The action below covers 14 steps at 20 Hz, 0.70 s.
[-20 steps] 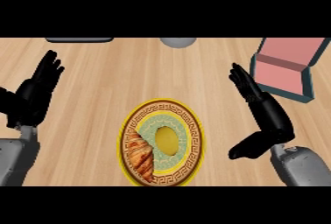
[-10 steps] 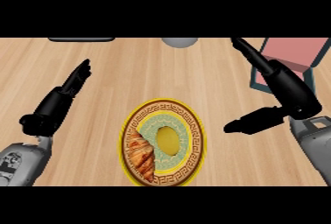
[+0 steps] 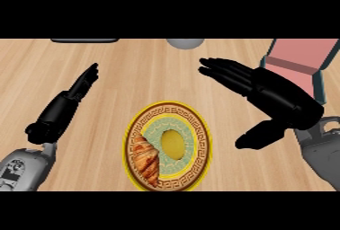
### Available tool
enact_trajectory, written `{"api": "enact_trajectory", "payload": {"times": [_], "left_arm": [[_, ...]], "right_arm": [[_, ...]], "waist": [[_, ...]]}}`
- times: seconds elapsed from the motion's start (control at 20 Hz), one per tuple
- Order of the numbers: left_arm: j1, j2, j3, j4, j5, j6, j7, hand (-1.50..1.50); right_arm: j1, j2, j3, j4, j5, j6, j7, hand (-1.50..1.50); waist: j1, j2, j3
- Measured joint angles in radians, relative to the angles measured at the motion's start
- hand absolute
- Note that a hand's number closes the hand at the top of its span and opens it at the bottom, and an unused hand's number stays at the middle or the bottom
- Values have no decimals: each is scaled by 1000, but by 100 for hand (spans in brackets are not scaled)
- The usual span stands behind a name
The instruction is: Pick the lemon from the plate and place it in the cardboard box
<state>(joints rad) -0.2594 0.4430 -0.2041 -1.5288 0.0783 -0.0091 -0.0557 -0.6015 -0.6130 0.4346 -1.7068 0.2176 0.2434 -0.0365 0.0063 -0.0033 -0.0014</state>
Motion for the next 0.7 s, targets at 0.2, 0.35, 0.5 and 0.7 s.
{"api": "enact_trajectory", "payload": {"times": [0.2, 0.35, 0.5, 0.7], "left_arm": [[3, -2, 8, 9, -4, -4, -4, 0], [19, -5, 12, 13, -9, -9, -21, 0], [21, -11, 14, 26, -15, -16, -36, 0], [26, -8, 35, 21, -10, -34, -36, 0]], "right_arm": [[-70, -3, 102, -49, 69, 115, 138, -150], [-114, 46, 188, -102, 99, 198, 275, -150], [-159, 107, 255, -147, 129, 275, 426, -150], [-185, 213, 315, -161, 156, 362, 604, -150]], "waist": [[1, -1, -1], [0, -2, -1], [-3, -3, -1], [-3, -2, 0]]}}
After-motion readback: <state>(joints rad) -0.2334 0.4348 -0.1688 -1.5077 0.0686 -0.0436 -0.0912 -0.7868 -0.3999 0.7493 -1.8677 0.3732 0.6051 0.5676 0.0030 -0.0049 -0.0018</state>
